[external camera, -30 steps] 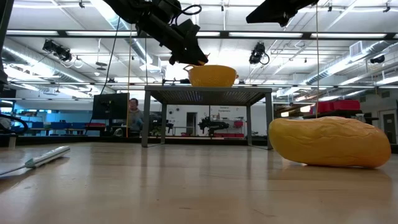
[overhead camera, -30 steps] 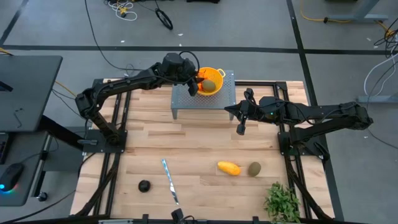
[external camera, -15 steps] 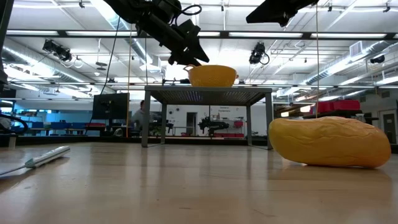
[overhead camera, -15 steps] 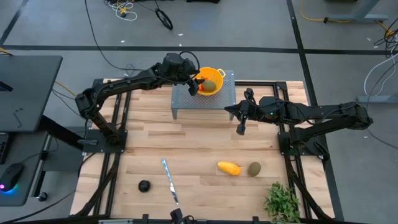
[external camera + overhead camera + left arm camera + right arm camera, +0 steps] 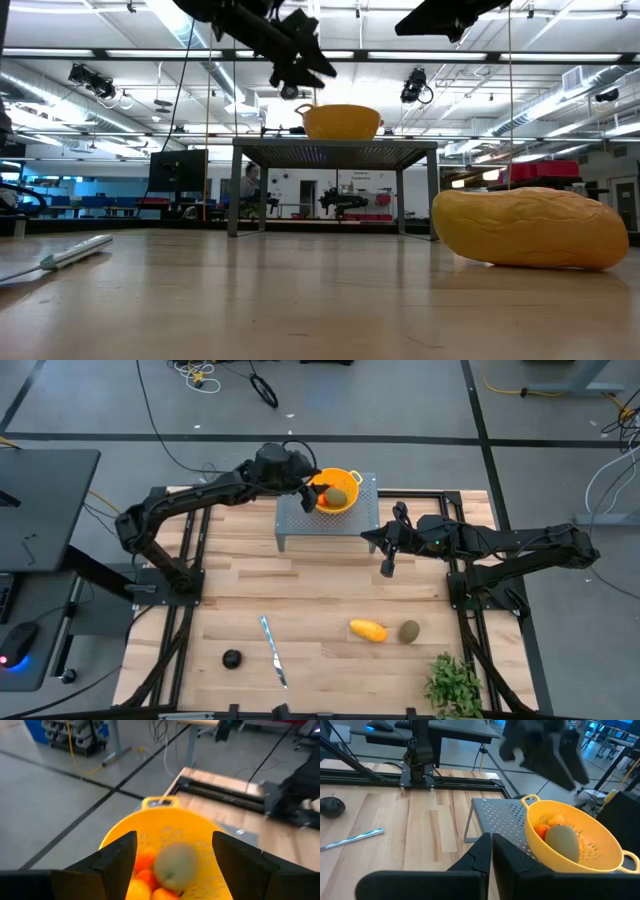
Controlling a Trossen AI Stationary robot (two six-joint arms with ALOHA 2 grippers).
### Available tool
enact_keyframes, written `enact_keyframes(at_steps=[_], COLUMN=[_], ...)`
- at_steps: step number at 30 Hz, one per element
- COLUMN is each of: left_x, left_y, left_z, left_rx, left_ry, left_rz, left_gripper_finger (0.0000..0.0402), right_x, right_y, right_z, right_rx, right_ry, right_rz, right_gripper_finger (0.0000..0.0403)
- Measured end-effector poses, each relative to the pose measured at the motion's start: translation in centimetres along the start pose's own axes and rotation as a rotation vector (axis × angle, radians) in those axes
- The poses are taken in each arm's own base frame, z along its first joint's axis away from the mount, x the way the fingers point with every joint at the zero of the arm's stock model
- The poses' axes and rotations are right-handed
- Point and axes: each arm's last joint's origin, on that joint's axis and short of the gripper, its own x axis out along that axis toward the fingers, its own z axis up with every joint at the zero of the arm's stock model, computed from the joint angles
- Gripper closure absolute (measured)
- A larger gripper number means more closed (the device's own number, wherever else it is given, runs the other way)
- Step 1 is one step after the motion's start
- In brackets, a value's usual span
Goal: Pick & Place Fruit
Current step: Put the kiwi into the yellow colander bowl on the shelf
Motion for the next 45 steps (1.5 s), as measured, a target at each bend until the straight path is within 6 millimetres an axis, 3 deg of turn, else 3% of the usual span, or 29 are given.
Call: enact_keyframes(at_steps=[8, 23, 34, 45], left_x=[-2.1, -2.3, -4.7, -5.8], left_y=[-2.3, -3.8, -8.8, -10.3], left_z=[1.5, 1.6, 2.5, 2.7], left_rx=[0.025, 0.012, 0.028, 0.053], left_ry=[-0.062, -0.062, -0.108, -0.128], left_rz=[-0.046, -0.100, -0.305, -0.273], left_gripper_finger=[0.0169, 0.0232, 0.0295, 0.0339], right_x=[0.0, 0.0, 0.0, 0.0], right_y=[0.0, 0.0, 0.0, 0.0], right_z=[0.0, 0.0, 0.0, 0.0], right_rx=[0.000, 0.000, -0.001, -0.001], right_ry=[0.000, 0.000, 0.001, 0.000], right_rz=[0.001, 0.001, 0.001, 0.001], right_gripper_finger=[0.0381, 0.0381, 0.0381, 0.0381])
